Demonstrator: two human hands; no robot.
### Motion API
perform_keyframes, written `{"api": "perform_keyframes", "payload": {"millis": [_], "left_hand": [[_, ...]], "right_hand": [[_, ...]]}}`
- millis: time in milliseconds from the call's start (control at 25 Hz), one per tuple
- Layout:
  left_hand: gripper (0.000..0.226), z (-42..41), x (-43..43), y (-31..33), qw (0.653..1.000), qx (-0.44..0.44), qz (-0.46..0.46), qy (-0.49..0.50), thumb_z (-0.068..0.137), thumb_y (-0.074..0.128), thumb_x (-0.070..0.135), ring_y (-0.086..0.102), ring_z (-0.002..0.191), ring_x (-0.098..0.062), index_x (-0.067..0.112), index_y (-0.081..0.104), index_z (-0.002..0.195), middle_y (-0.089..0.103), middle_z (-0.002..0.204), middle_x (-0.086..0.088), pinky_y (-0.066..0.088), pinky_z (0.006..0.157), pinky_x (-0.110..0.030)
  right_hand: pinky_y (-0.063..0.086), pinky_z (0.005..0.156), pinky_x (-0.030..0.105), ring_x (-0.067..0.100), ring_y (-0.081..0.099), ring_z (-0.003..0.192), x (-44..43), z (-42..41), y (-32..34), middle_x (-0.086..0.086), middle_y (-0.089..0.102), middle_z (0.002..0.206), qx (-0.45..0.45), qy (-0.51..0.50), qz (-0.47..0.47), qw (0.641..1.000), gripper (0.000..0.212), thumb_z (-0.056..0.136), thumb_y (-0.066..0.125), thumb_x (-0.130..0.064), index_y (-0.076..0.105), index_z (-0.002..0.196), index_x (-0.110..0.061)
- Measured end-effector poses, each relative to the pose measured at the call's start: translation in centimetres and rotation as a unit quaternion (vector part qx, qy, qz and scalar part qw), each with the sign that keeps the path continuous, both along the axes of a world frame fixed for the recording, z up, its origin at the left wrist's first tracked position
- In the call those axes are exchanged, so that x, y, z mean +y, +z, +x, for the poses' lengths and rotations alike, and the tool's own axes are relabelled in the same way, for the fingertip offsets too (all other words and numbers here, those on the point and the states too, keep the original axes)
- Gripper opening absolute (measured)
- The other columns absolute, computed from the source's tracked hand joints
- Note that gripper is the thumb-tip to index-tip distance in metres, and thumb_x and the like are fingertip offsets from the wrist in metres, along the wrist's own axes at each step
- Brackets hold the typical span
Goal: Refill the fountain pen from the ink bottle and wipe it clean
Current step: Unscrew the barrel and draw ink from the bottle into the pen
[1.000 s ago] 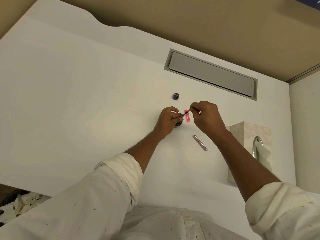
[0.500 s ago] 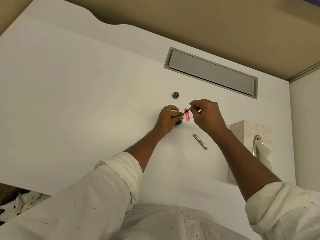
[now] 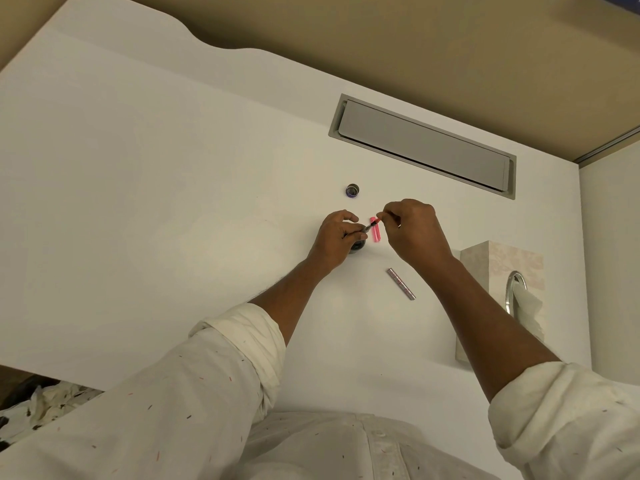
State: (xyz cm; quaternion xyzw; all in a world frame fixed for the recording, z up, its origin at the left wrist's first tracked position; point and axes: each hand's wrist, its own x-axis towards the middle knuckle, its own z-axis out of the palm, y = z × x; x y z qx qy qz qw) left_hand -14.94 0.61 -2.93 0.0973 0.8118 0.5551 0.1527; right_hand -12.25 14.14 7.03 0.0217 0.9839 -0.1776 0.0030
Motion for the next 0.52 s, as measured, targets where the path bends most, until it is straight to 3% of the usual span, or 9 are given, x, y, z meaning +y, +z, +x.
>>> {"api": "perform_keyframes", "payload": {"millis": [240,520], "left_hand": [[0.018,-0.09,0.03,-0.17,1.0,0.005,0.0,-0.002,0.081,0.066,0.012,0.05,0.111,-0.026,0.002,0.073,0.095,0.06,0.112,-0.014,0.041,0.093,-0.03],[0.019,-0.11,0.03,-0.1,1.0,0.008,-0.006,-0.006,0.082,0.065,0.011,0.05,0.111,-0.026,0.001,0.072,0.096,0.06,0.114,-0.015,0.04,0.094,-0.03]], "right_hand": [[0.053,0.08,0.035,0.026,0.066,0.085,0.38,0.35,0.19,0.012,0.073,0.096,0.033,-0.015,-0.049,0.998,0.018,0.089,0.061,-0.01,0.071,0.103,-0.005],[0.049,0.069,0.042,0.028,0.058,0.072,0.14,0.29,0.41,0.016,0.068,0.076,0.018,0.017,-0.016,1.0,0.018,0.091,0.055,-0.01,0.069,0.085,-0.002]]}}
